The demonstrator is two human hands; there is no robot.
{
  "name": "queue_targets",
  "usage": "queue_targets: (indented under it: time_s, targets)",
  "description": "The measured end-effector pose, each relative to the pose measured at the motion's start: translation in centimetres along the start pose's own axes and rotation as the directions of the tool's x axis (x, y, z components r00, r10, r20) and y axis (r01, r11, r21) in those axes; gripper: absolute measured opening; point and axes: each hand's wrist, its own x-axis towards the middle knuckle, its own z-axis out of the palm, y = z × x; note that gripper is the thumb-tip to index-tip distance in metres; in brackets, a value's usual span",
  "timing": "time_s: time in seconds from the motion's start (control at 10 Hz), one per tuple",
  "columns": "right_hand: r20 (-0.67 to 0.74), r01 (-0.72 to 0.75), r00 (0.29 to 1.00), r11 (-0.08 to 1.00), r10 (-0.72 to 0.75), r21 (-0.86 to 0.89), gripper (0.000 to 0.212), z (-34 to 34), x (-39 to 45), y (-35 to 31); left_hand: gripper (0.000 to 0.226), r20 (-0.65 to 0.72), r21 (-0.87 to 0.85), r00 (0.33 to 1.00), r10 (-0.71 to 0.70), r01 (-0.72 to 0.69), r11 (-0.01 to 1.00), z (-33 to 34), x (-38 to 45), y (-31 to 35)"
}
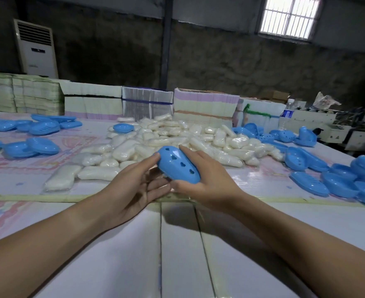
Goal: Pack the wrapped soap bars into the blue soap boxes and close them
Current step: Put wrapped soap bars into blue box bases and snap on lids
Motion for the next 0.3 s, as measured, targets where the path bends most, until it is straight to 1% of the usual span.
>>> queue_targets:
  time_s: [0.1,0.2,0.3]
  targets:
    - [-0.046,-0.126,0.989,0.960,0.141,0.249,0.069,-2.8,-0.3,1.5,0.061,0.016,0.007,1.000,0.021,-0.021,1.000,-0.8,0.6,-0.5]
    - [-0.089,-0.209,0.968,0.952,0.233,0.222,0.058,-7.2,-1.8,3.9,0.058,0.031,0.043,1.000,0.005,-0.006,0.999,-1.9,1.8,-1.1]
    - [-0.134,-0.344,0.927,0.936,0.350,0.070,0.057,-12.5,-5.0,7.2,0.049,0.004,0.042,0.998,-0.070,0.070,0.997,-2.1,2.8,-1.5]
